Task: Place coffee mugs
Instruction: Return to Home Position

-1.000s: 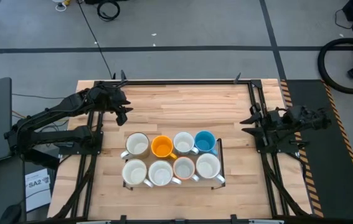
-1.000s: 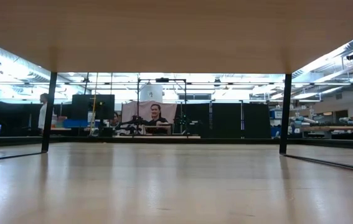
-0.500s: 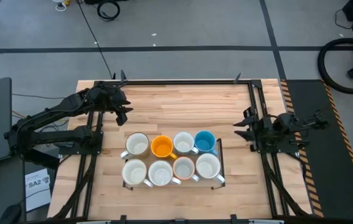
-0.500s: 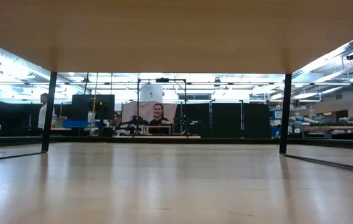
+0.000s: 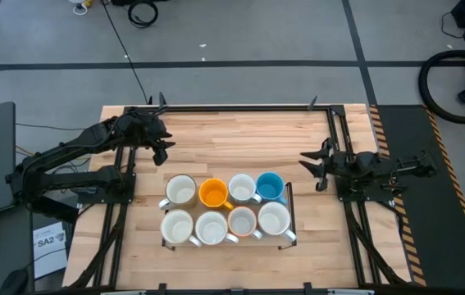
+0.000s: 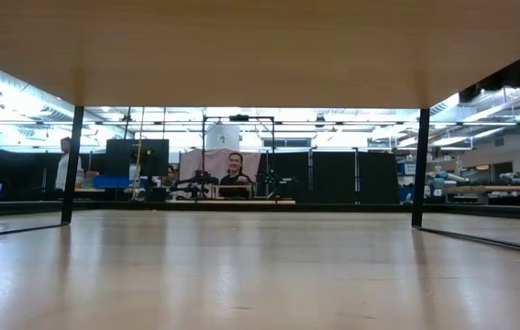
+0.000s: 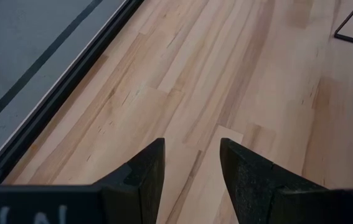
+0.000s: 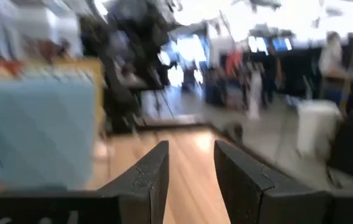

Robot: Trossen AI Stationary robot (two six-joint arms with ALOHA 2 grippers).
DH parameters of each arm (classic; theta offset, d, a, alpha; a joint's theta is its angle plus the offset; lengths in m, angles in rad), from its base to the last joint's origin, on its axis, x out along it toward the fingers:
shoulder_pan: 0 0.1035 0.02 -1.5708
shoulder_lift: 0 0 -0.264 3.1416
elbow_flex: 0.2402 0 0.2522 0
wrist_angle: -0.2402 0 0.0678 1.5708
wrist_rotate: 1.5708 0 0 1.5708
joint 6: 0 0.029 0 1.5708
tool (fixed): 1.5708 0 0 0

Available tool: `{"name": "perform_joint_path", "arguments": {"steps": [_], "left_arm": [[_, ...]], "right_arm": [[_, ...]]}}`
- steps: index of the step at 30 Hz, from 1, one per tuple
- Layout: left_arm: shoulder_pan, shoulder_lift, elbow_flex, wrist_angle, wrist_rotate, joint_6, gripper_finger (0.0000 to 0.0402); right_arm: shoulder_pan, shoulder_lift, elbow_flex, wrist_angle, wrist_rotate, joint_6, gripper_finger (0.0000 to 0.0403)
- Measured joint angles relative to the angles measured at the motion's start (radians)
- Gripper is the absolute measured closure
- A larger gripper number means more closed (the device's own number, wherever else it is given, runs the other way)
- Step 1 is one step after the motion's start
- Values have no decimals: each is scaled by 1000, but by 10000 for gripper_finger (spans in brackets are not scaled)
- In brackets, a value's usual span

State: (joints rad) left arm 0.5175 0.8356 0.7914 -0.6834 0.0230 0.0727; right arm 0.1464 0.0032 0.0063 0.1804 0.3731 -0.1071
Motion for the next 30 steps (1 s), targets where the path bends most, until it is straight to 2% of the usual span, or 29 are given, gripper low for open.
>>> {"name": "perform_joint_path", "arguments": {"steps": [3,7,15,22,30], "left_arm": [[0,-5,0,0,0,0,242],[-4,-41,0,9,0,4,242],[-47,-238,0,-8,6,-9,242],[-122,-461,0,-59,190,-27,242],[-180,-680,1,-144,233,-95,242]], "right_arm": [[-15,0,0,-101,32,76,270],[-22,18,0,-111,7,106,270],[-21,24,0,-110,2,105,270],[-21,24,0,-109,0,105,270],[-21,24,0,-107,-1,105,270]]}}
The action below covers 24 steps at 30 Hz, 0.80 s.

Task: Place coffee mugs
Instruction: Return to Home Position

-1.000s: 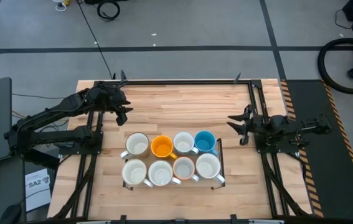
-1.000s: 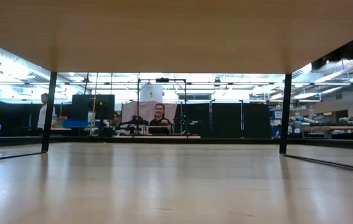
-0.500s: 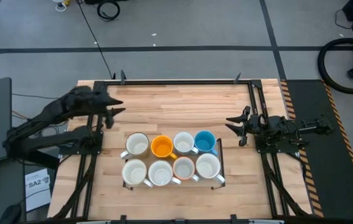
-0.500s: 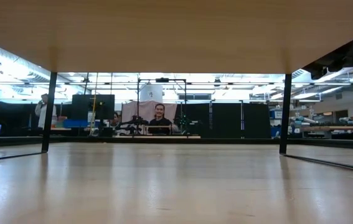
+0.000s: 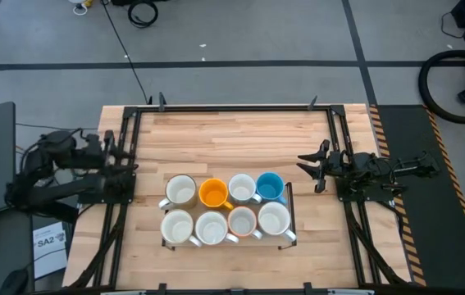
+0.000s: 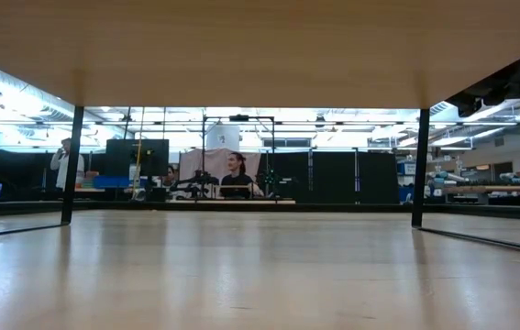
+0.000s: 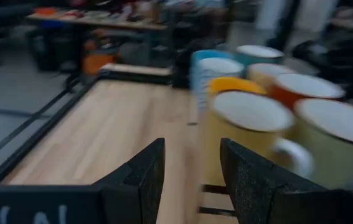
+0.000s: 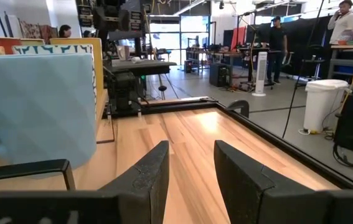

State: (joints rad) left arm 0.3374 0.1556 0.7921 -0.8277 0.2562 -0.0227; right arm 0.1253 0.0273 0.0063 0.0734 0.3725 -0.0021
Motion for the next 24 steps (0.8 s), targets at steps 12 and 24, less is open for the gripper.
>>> {"name": "perform_joint_path", "arguments": {"steps": [12,24], "left_arm": [[45,-139,-116,177,410,-22,242],[19,-151,-362,638,475,-77,242]], "right_arm": [[0,0,0,0,0,0,270],[0,0,0,0,0,0,270]]}}
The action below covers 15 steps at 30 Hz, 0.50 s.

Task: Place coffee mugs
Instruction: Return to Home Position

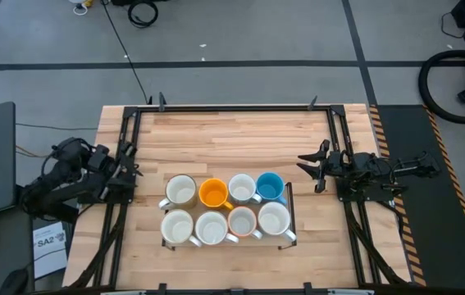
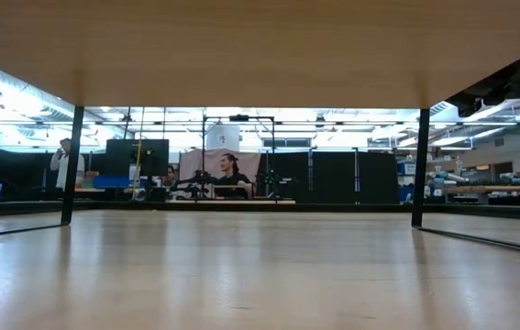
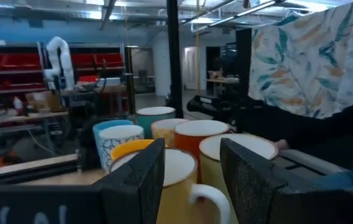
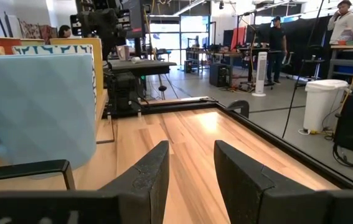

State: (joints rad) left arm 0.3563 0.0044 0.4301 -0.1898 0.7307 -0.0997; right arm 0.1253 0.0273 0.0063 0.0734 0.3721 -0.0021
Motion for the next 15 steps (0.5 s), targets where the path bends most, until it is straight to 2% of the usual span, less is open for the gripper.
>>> {"name": "perform_joint_path", "arguments": {"steps": [8,12,15], "left_arm": [[-47,0,-28,31,-164,85,242],[-102,1,-171,246,-174,33,242],[-170,1,-279,447,-226,4,242]], "right_arm": [[0,0,0,0,0,0,270],[0,0,0,0,0,0,270],[0,0,0,0,0,0,270]]}}
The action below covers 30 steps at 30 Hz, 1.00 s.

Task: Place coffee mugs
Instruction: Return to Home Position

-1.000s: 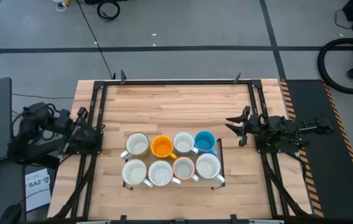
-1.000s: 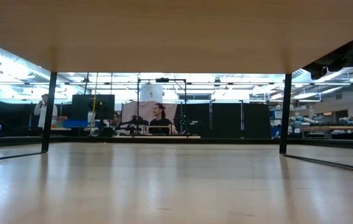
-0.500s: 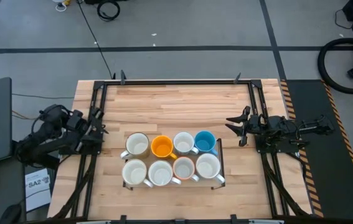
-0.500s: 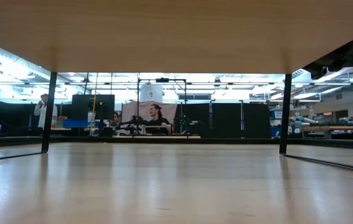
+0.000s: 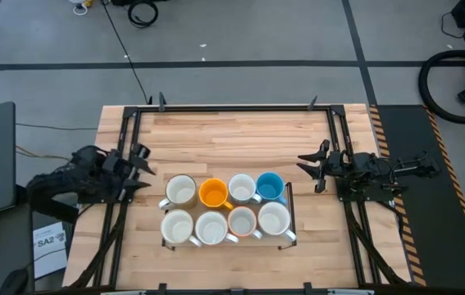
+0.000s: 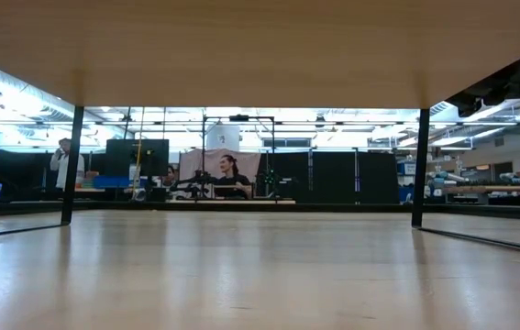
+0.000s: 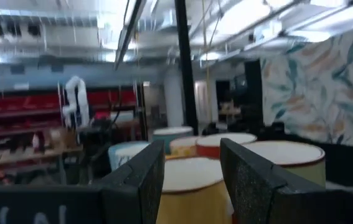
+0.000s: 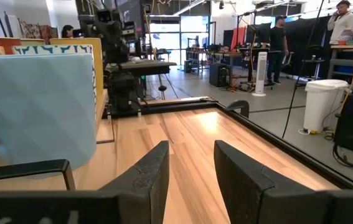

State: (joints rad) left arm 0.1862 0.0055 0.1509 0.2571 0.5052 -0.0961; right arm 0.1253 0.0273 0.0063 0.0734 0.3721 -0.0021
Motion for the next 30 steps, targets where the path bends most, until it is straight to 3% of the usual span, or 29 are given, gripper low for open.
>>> {"name": "perform_joint_path", "arguments": {"steps": [6,12,20,26,30], "left_arm": [[-177,1,-67,53,-206,57,242],[-401,17,-77,9,-490,168,242],[-641,159,-77,32,-872,269,242],[-707,244,-77,84,-1013,293,242],[-707,250,-77,80,-1036,303,242]], "right_arm": [[0,0,0,0,0,0,270],[0,0,0,0,0,0,270],[0,0,0,0,0,0,270],[0,0,0,0,0,0,270],[0,0,0,0,0,0,270]]}}
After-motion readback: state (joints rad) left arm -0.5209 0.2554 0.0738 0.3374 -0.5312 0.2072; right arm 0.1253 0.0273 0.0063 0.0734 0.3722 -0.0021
